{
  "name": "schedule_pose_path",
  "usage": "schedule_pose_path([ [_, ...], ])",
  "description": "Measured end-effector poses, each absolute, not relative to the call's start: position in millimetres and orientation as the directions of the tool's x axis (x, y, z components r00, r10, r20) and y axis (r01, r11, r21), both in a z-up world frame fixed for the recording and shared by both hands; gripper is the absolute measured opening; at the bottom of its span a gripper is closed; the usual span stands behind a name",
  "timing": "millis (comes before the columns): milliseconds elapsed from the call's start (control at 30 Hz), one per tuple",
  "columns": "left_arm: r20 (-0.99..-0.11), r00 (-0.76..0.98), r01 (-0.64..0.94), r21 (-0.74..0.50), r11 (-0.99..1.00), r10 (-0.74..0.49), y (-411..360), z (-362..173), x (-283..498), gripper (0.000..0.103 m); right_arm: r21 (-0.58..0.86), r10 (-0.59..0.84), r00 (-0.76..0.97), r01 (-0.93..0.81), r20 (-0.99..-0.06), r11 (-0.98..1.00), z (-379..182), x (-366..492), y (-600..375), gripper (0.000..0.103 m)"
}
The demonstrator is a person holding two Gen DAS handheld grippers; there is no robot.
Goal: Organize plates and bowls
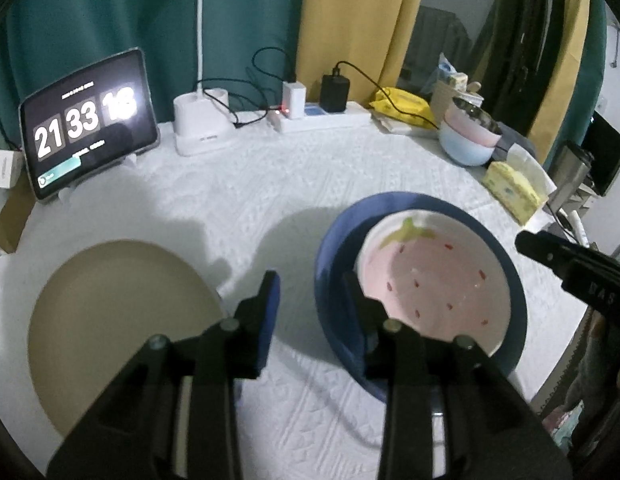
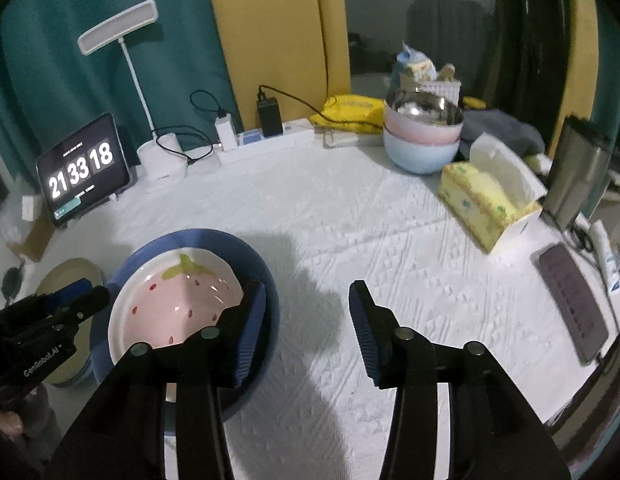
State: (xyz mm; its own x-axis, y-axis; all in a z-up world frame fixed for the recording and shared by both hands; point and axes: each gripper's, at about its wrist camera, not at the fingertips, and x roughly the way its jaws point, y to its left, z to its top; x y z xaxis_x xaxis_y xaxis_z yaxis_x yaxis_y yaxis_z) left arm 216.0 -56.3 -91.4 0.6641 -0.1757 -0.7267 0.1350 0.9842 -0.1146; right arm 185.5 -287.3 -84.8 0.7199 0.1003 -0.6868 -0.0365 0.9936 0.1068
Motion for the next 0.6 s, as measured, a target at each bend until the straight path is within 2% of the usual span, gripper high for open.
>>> schedule_pose_path([
  [600,-0.770,0.624,0.135,-0.062,0.989,-0.134,-65,-108,217,0.035,0.156,0.153,0.634,-0.052,-0.758,0.986,-114,196,-282,0.046],
])
